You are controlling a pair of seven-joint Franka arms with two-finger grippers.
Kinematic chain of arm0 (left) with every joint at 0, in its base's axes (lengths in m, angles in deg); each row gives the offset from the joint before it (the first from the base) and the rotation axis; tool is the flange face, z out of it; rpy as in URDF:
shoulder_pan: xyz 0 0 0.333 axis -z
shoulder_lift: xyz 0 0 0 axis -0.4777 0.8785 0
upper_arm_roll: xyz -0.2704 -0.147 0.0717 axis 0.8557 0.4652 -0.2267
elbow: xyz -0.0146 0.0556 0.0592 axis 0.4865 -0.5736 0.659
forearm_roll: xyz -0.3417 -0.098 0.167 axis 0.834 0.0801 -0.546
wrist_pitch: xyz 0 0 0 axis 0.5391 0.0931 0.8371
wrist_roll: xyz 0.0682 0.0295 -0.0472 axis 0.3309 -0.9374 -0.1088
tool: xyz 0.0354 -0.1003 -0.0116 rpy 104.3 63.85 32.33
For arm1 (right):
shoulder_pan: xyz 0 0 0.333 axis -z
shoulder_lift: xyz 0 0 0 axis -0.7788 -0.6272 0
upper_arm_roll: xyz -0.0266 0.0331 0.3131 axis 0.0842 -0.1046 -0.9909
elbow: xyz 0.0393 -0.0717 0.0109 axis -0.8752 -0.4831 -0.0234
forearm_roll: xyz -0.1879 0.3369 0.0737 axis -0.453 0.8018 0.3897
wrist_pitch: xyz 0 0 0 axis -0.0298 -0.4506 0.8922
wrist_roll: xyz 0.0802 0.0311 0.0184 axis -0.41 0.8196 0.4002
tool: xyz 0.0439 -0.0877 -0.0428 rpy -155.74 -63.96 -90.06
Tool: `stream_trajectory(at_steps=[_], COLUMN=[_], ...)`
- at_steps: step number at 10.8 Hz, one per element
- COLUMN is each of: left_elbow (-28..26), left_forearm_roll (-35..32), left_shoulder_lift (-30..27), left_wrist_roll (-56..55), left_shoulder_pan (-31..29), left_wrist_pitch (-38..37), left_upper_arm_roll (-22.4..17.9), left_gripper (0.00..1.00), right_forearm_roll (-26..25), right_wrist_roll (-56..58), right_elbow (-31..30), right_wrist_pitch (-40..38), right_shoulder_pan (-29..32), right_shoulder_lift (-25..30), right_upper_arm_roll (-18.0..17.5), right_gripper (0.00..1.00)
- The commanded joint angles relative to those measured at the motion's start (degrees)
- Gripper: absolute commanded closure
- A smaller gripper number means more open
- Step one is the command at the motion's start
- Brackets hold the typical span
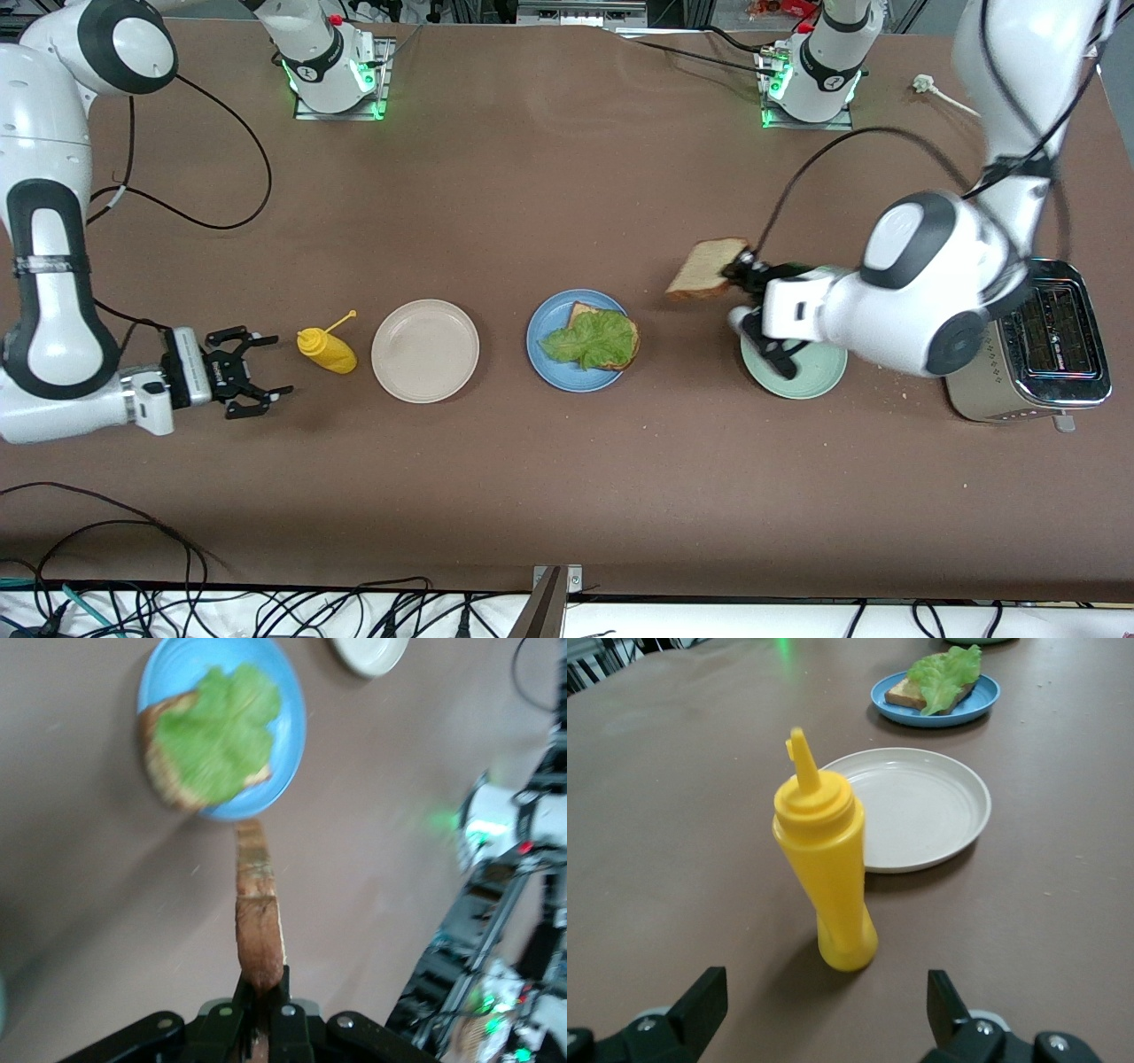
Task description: Make sandwich in blue plate with both arms
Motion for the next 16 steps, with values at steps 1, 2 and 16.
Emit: stream_trajectory(at_steps=[1,2,16], left_elbow=[2.16,1.99,2.6], left_forearm_roll=[12.02,16.32,13.16], left_shoulder_lift=[6.45,8.2,12.72], left_wrist_roll=[-2.74,-3.45,5.34], left_shoulder_pan=[5.5,6.73,7.28], left_wrist_pitch=[9.84,13.44,25.08], left_upper_arm_roll=[-0.2,-0.11,-3.63], left_gripper=[1.0,1.0,0.0], right_forearm_roll=[-1.49,-1.49,-20.01], right_wrist_roll=[-7.48,-11.85,-109.77], right_elbow=[-1.53,-3.1,-24.81], right_wrist_pitch=[-1.38,-1.38,4.32], right_shoulder_pan=[-1.74,-4.36,-24.06], right_shoulder_lift=[9.38,13.06,46.92], right_upper_arm_roll=[4.18,8.03,15.98], right_gripper=[0.0,0.0,0.0])
